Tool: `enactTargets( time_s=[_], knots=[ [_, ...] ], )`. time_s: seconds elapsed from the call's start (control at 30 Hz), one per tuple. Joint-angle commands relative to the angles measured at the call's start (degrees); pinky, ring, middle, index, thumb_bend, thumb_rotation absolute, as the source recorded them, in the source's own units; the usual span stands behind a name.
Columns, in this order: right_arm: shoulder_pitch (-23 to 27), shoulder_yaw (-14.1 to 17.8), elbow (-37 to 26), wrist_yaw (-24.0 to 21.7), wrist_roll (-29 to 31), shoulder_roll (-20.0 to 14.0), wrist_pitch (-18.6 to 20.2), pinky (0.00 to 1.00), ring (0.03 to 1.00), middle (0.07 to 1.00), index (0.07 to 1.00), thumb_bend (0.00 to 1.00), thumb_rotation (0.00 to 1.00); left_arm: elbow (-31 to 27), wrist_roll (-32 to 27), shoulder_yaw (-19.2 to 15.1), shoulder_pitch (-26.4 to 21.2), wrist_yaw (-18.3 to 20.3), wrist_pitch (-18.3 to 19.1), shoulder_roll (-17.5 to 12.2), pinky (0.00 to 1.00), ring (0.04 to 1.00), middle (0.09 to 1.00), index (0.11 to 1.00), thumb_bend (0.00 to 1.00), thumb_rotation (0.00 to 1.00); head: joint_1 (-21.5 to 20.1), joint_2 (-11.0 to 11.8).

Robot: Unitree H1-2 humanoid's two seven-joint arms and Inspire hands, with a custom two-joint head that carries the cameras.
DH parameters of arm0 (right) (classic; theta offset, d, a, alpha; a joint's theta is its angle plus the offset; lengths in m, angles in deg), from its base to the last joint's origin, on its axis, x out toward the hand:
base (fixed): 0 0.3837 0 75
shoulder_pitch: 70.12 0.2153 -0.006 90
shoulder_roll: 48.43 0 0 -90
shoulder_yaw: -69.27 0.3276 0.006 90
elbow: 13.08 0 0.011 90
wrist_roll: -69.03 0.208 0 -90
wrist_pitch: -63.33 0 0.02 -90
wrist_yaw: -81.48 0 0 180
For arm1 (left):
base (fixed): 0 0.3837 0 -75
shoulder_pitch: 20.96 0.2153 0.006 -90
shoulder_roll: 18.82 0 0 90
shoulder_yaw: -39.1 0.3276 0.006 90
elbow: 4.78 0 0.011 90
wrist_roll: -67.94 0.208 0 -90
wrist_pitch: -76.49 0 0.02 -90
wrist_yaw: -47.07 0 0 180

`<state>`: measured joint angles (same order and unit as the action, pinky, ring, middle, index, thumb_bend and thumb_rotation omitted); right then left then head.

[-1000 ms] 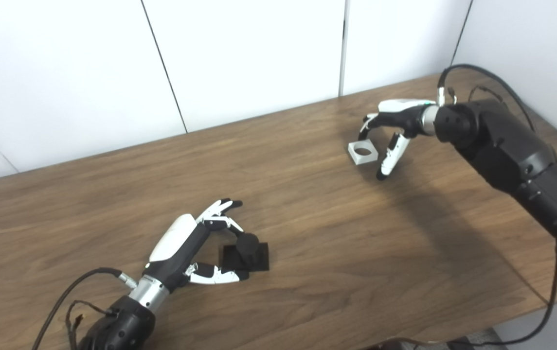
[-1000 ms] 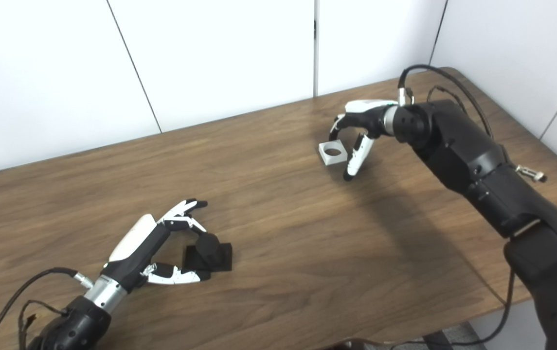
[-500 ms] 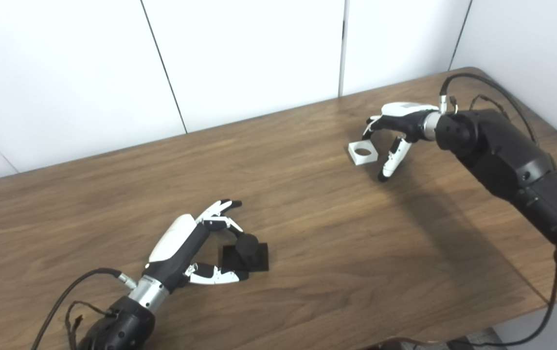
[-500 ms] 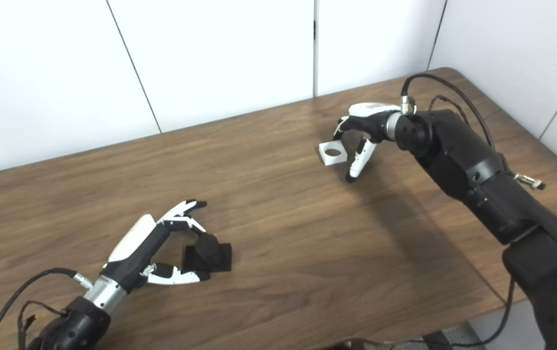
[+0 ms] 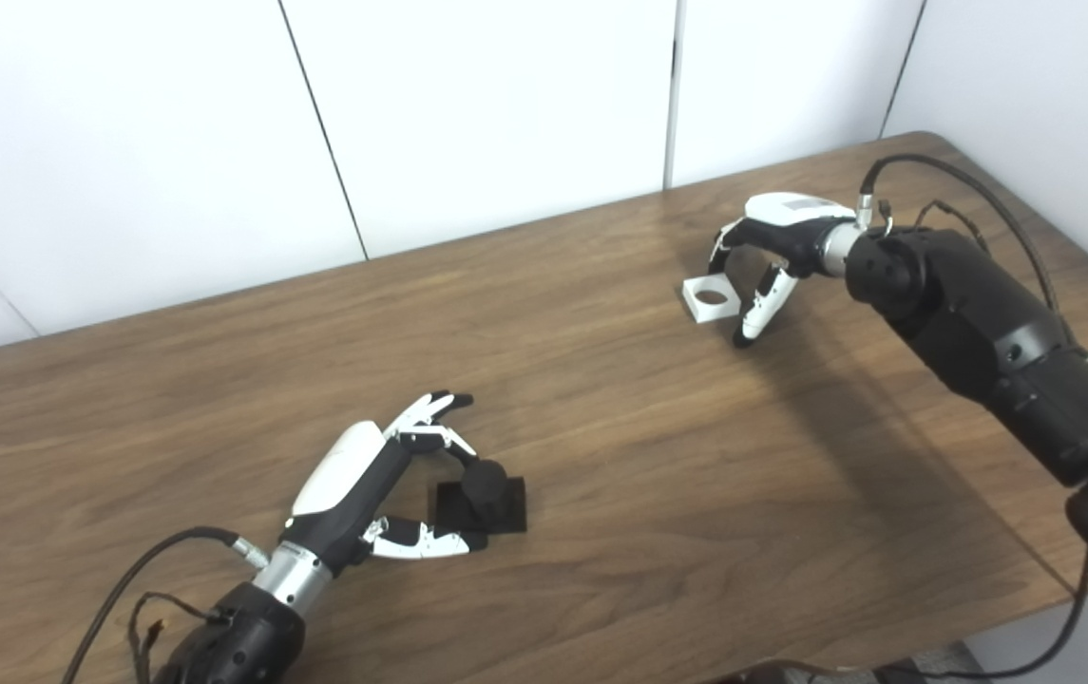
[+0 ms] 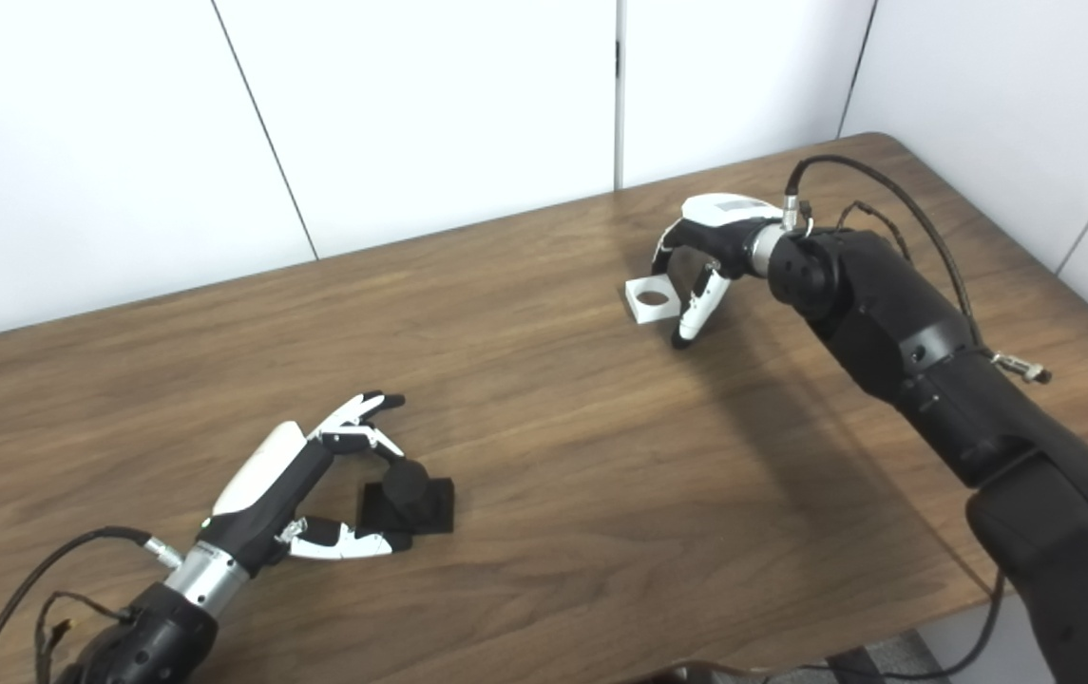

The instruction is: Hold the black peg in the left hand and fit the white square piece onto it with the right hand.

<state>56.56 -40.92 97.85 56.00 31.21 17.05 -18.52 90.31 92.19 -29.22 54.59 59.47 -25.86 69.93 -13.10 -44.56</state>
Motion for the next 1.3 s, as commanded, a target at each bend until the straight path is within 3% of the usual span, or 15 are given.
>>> enactTargets(
  time_s=[0.0, 0.23, 0.3, 0.37, 0.63, 0.97, 1.27],
  knots=[
    [0.9, -0.3, 1.7, 1.5, -0.9, 0.5, -1.0, 0.95, 0.925, 0.898, 0.711, 0.77, 0.24, 0.0, 1.0, 0.5, 0.8, 2.2, 1.5, -1.1, 0.83, 0.974, 0.935, 0.496, 0.52, 0.08, 0.1, 0.0],
    [0.5, 0.2, 3.3, 4.5, -0.9, 1.2, -2.1, 0.93, 0.902, 0.869, 0.636, 0.74, 0.23, -0.4, 0.9, 0.3, 0.7, 2.4, 1.8, -1.1, 0.84, 0.976, 0.935, 0.496, 0.52, 0.08, 0.4, -0.3],
    [0.2, 0.5, 3.6, 6.3, -1.2, 1.5, -2.4, 0.91, 0.886, 0.85, 0.53, 0.58, 0.17, -0.5, 0.8, 0.4, 0.7, 2.5, 1.8, -1.1, 0.84, 0.979, 0.936, 0.496, 0.52, 0.08, 0.4, -0.3],
    [0.0, 0.6, 3.9, 7.9, -1.6, 1.7, -2.7, 0.9, 0.869, 0.83, 0.497, 0.53, 0.15, -0.5, 0.8, 0.4, 0.7, 2.4, 1.8, -1.1, 0.84, 0.979, 0.936, 0.496, 0.52, 0.08, 0.6, -0.5],
    [-0.4, 0.5, 4.3, 11.5, -2.0, 1.9, -4.0, 0.9, 0.848, 0.789, 0.483, 0.52, 0.14, -0.3, 1.1, 0.4, 0.6, 2.0, 1.5, -0.8, 0.83, 0.971, 0.93, 0.496, 0.52, 0.08, 0.9, -0.6],
    [-0.4, 0.2, 4.2, 12.7, -2.5, 1.7, -4.6, 0.89, 0.84, 0.782, 0.484, 0.52, 0.14, -0.3, 1.4, 0.4, 0.6, 1.9, 1.6, -0.6, 0.83, 0.971, 0.929, 0.496, 0.52, 0.08, 1.1, -0.8],
    [-1.2, 2.6, 2.3, 14.5, -0.8, 1.7, -5.7, 0.9, 0.843, 0.774, 0.483, 0.52, 0.13, 0.1, 1.9, 0.4, 0.3, 1.6, 1.7, -0.4, 0.82, 0.969, 0.929, 0.496, 0.52, 0.08, 1.0, -0.7]
  ],
)
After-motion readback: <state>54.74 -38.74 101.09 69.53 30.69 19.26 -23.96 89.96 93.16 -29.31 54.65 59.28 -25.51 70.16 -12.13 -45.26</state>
